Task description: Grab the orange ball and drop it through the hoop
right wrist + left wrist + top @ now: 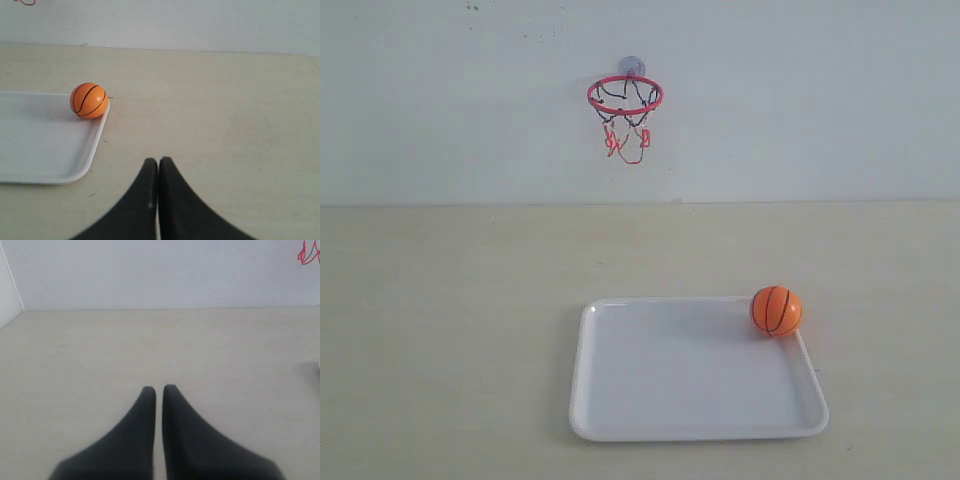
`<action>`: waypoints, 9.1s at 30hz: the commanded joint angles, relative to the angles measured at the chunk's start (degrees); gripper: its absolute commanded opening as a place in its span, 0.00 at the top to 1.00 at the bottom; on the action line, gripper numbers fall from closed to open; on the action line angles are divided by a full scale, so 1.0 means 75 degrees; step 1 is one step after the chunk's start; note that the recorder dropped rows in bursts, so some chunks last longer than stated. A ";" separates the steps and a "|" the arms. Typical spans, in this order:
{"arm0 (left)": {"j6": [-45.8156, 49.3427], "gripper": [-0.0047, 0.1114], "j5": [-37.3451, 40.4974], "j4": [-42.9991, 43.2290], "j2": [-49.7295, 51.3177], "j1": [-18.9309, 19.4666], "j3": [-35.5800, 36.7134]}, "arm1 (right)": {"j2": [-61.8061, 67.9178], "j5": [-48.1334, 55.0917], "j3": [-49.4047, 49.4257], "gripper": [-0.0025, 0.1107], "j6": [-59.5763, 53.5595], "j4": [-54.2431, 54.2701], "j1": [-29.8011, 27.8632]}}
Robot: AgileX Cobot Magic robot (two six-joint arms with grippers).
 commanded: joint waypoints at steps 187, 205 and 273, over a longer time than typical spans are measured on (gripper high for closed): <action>0.0016 0.92 0.0006 -0.0054 -0.0026 0.0032 0.0032 | 1.5663 0.4776 -1.2376 0.98 0.0781 0.0084 0.1961; 0.0016 0.92 0.0006 -0.0054 -0.0026 0.0032 0.0032 | 1.4441 0.3664 -1.2969 0.98 -0.0718 0.0359 0.1961; 0.0016 0.92 0.0006 -0.0054 -0.0026 0.0032 0.0032 | 1.8711 0.1834 -1.7881 0.56 -0.7255 1.0976 0.1446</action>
